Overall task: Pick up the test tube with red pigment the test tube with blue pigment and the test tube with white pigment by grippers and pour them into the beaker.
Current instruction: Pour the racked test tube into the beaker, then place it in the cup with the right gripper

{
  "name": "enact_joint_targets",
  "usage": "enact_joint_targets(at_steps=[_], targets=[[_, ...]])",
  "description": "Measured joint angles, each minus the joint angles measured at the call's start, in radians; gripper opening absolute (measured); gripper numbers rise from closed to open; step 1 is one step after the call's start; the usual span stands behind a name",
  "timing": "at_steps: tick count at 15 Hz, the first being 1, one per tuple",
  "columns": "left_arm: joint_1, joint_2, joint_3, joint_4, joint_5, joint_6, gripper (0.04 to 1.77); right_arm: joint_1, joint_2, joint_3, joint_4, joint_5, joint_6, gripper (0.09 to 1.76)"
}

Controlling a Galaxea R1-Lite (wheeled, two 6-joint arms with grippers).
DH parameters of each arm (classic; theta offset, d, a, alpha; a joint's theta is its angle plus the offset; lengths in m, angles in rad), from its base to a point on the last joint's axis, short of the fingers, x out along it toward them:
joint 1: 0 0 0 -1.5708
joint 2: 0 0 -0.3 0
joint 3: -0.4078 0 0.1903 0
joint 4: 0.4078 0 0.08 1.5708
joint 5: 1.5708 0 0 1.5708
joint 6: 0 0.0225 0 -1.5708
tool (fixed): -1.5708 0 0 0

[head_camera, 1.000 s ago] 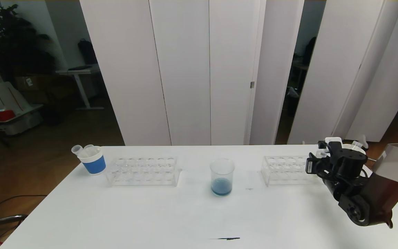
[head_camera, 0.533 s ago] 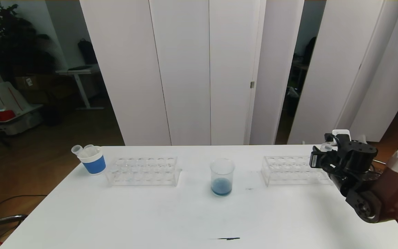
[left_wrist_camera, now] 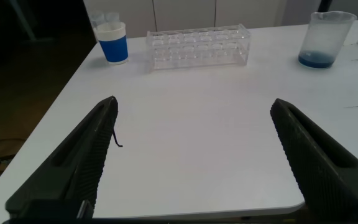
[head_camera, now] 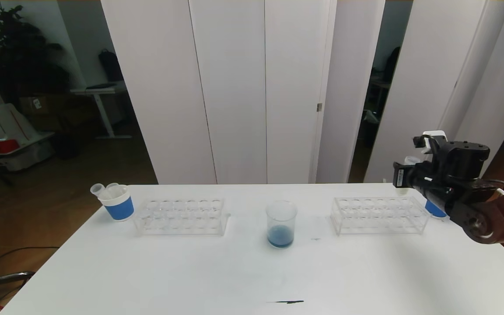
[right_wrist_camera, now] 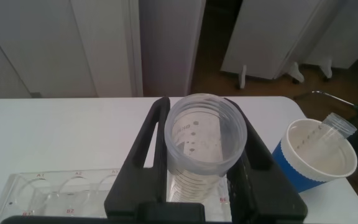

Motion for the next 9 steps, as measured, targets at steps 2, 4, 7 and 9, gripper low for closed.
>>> enact_joint_targets(at_steps=[2,4,7,9], targets=[[0.0,0.0,0.0,0.0,0.0,0.0,1.75,0.002,-0.03,-0.101,0.153,0.141,-0.009,0.6],[0.0,0.0,0.0,0.0,0.0,0.0,1.75,-0.003,-0.05,-0.207,0.279,0.275,-0.066,0.6],[0.0,0.0,0.0,0.0,0.0,0.0,1.75,0.004,-0.055,-0.33,0.349,0.472,-0.098,0.6],[0.0,0.0,0.0,0.0,0.0,0.0,1.75,0.024,-0.042,-0.379,0.352,0.617,-0.109,0.6]])
